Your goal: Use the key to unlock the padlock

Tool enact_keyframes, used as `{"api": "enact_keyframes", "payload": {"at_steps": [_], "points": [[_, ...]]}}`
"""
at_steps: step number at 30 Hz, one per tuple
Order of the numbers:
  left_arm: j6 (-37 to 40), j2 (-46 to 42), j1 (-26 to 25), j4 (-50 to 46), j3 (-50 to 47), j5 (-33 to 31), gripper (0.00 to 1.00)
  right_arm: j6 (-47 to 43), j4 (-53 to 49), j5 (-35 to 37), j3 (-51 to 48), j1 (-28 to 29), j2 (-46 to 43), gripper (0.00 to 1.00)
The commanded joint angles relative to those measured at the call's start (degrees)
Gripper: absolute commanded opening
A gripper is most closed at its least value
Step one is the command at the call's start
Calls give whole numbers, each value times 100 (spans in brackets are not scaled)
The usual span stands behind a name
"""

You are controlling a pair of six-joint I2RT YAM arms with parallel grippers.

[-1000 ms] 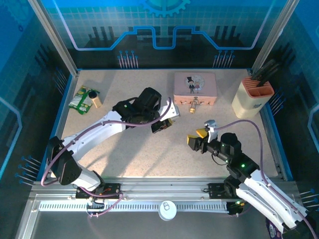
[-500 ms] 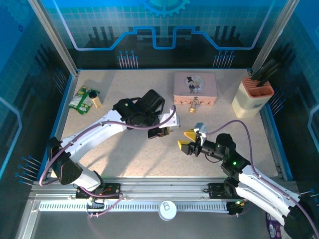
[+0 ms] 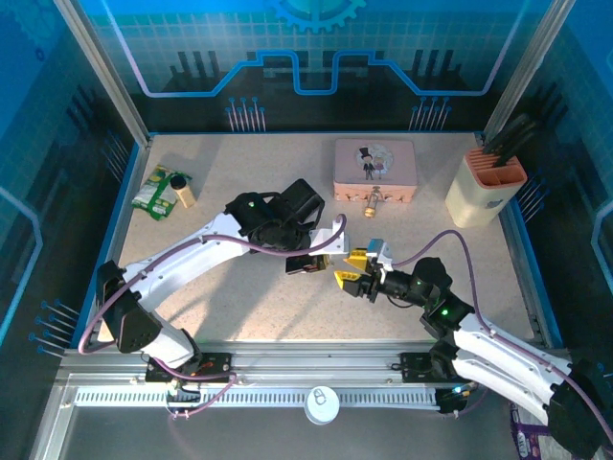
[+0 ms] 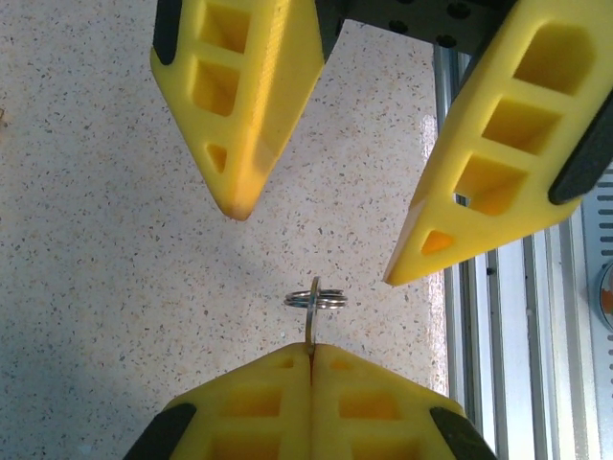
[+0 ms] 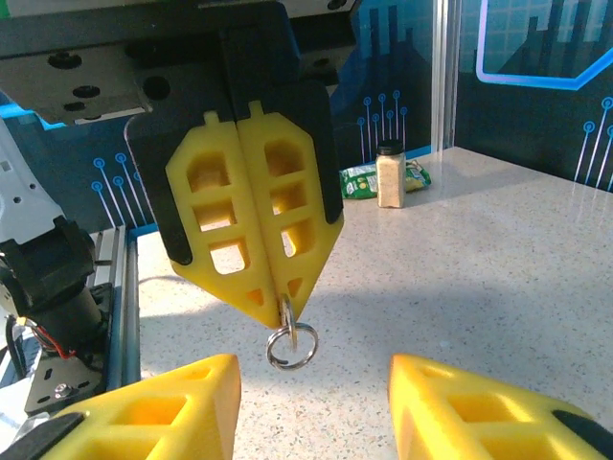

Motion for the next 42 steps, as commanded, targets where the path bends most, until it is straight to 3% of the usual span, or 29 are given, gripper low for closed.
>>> {"api": "enact_keyframes", "payload": {"at_steps": [1, 21, 37, 42], "points": [[106, 65, -51, -155, 98, 242, 0, -182, 266, -185, 77, 83, 65, 43], [79, 72, -81, -112, -140, 229, 0, -251, 349, -201, 320, 271, 476, 33], [64, 108, -81, -81, -210, 359, 0, -333, 238, -103, 390, 307, 573, 19], [64, 68, -85, -70, -216, 309, 0, -354, 175, -78, 386, 325, 573, 9]]}}
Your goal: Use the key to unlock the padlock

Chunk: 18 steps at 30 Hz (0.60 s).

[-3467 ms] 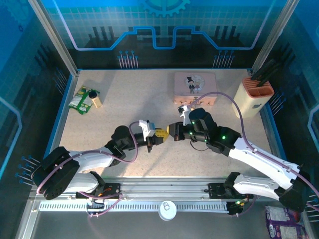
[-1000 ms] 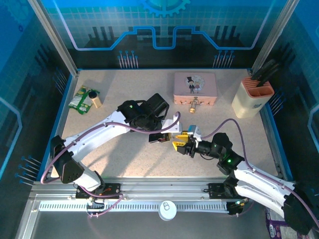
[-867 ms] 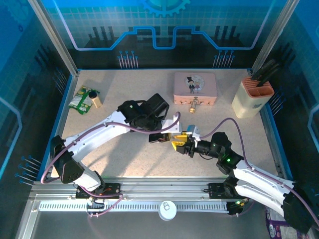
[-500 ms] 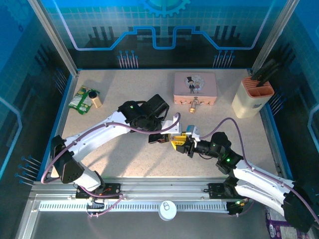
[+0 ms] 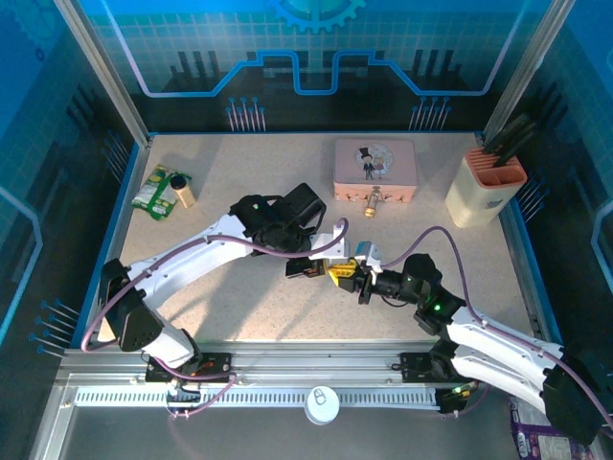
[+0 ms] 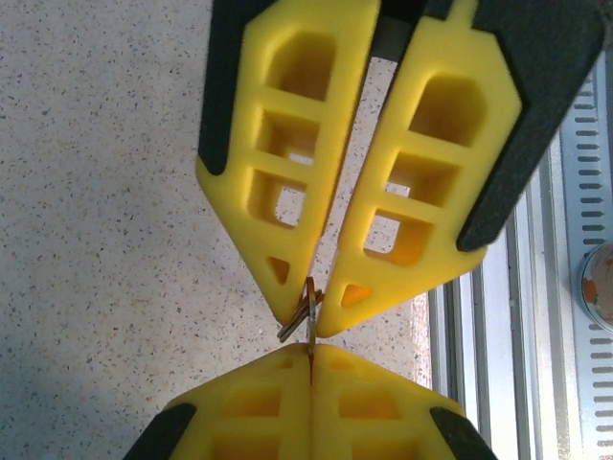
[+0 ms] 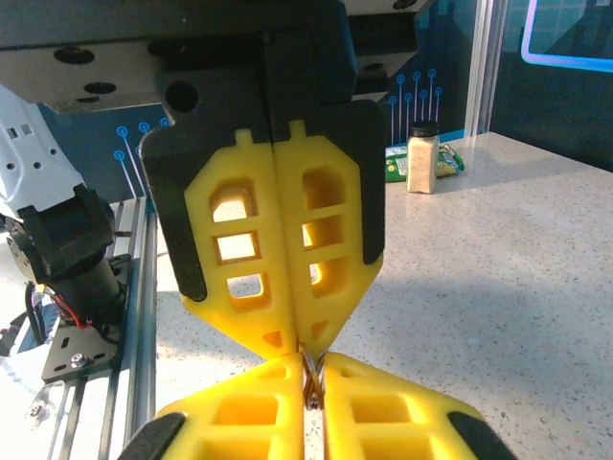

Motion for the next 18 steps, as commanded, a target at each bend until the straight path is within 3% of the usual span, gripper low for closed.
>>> {"api": "enact_keyframes", "payload": {"at_steps": [1, 7, 11, 15, 18], "points": [[68, -14, -59, -15, -62, 150, 0, -74, 37, 83, 206, 73, -26, 8], [-163, -354, 21, 681, -348, 184, 1, 28, 26, 304, 122, 73, -172, 0], [-576, -820, 257, 1599, -838, 413, 13, 248, 181, 497, 15, 51, -338, 0], [-1357, -1527, 642, 3116, -1702, 741, 25, 634, 438, 814, -118, -30, -552, 0], [-2374, -2086, 963, 4664, -2582, 1033, 32, 1106, 849, 1087, -274, -142, -653, 0]]}}
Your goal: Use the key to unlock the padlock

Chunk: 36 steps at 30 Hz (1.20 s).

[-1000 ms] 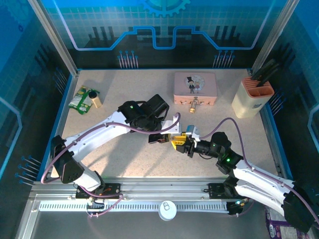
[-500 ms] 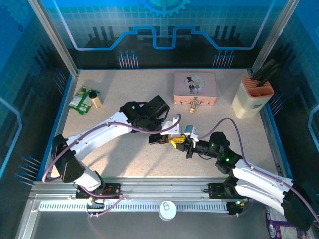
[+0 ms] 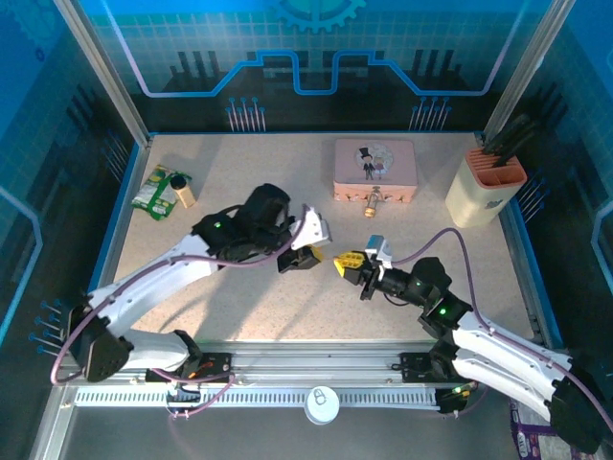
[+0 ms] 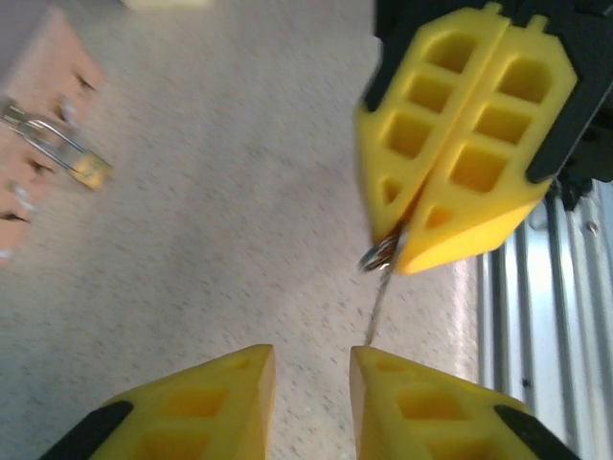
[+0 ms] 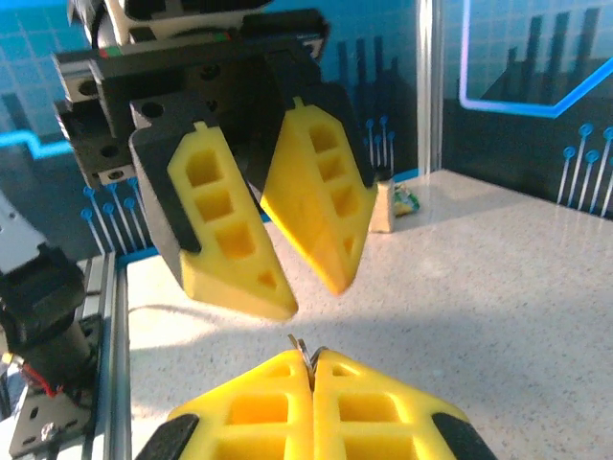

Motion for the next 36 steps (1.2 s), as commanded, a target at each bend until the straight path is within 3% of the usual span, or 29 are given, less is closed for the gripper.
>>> {"api": "enact_keyframes", "payload": {"at_steps": [1, 5, 11, 18, 30, 36], "points": [[-1407, -580, 286, 2360, -830, 622, 33, 692, 723, 424, -218, -140, -105, 0], [-2265, -941, 327, 4011, -1729, 1043, 39, 1253, 1378, 353, -267, -165, 113, 0], [-2815, -984, 335, 5079, -2258, 1405, 39, 1868, 2583, 176, -330, -39, 596, 0], [-3034, -912, 355, 5435, -2318, 2023, 32, 1903, 3162, 291, -246, 306, 1023, 0], [-3128, -903, 399, 5497, -2437, 2089, 35, 1971, 3557, 451, -312, 336, 990, 0], [-3185, -819, 406, 5526, -2379, 2289, 29, 1990, 3658, 448, -330, 353, 1017, 0]]}}
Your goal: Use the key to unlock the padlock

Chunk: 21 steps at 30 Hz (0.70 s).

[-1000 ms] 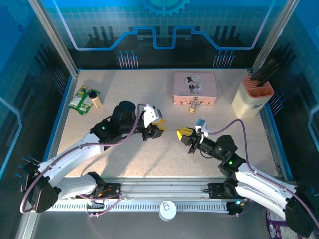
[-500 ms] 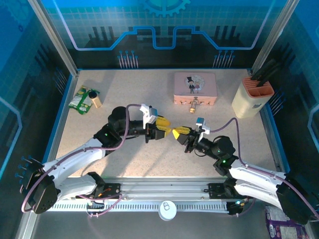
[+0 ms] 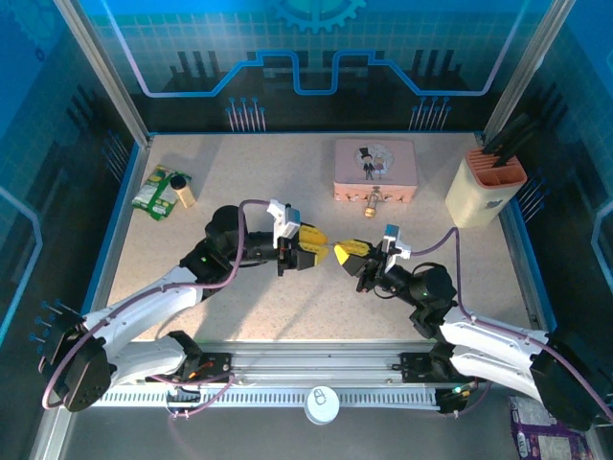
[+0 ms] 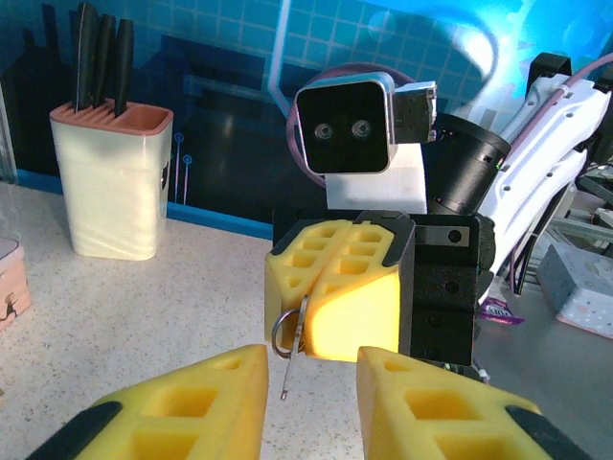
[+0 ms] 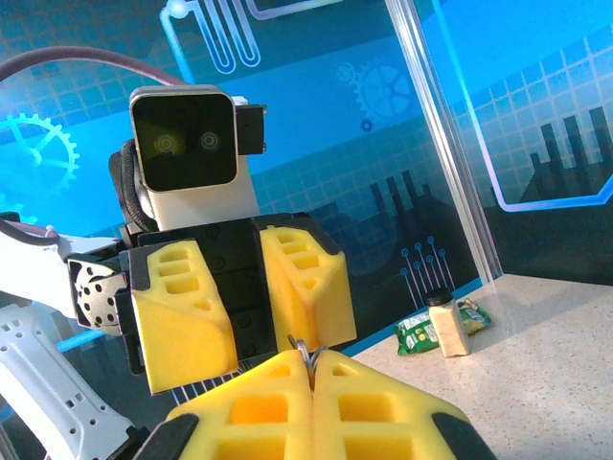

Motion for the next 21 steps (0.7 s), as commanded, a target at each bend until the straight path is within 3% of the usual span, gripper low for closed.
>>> {"api": "enact_keyframes", "payload": {"at_steps": [1, 10, 19, 21], "points": [[-41, 68, 40, 150, -15, 306, 28, 44, 439, 72, -64, 88, -44, 0], [-110, 153, 46, 223, 21, 432, 19, 44, 432, 14, -47, 103, -50, 0], [-146, 178, 39, 254, 56, 448, 19, -35, 336, 24, -84, 106, -57, 0], [-143, 176, 43, 258, 57, 376, 27, -44, 336, 24, -98, 121, -56, 0]]}}
